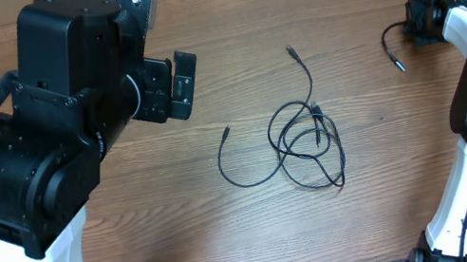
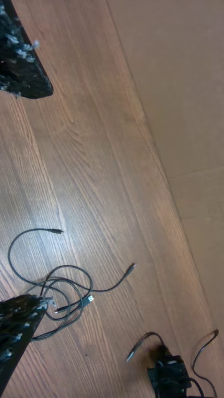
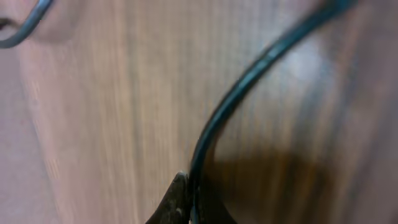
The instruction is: Untangle cables
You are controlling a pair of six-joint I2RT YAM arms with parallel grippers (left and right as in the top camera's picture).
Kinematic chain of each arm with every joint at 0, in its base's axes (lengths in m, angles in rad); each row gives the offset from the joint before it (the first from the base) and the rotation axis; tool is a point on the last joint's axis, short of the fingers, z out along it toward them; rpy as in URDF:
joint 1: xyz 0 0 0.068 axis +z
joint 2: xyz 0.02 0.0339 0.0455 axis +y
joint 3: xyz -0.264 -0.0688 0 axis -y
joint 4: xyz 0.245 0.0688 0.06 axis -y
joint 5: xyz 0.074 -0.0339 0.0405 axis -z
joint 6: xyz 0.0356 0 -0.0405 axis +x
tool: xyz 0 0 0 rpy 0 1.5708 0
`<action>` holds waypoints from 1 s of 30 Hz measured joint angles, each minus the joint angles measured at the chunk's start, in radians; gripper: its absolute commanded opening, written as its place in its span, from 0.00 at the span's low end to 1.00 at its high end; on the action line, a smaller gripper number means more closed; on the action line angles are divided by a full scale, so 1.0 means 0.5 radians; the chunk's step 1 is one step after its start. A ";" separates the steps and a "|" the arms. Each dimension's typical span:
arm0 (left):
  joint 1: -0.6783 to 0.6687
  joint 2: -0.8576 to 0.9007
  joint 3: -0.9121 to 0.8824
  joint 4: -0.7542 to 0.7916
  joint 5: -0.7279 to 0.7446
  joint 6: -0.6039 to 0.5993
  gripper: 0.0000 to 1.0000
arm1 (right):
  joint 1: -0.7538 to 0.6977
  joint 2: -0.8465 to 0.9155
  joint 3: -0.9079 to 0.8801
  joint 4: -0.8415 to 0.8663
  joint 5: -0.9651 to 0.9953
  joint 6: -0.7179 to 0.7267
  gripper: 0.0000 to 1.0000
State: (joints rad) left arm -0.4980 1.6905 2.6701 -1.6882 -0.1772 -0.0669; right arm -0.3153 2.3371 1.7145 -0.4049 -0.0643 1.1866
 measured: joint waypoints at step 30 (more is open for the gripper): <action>0.000 0.000 0.000 0.011 0.001 -0.001 1.00 | -0.802 0.044 0.887 -0.221 0.196 -1.210 0.04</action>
State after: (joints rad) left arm -0.4980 1.6905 2.6701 -1.6825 -0.1768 -0.0673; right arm -0.7162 2.3592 2.1578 -0.5156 0.0338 0.5816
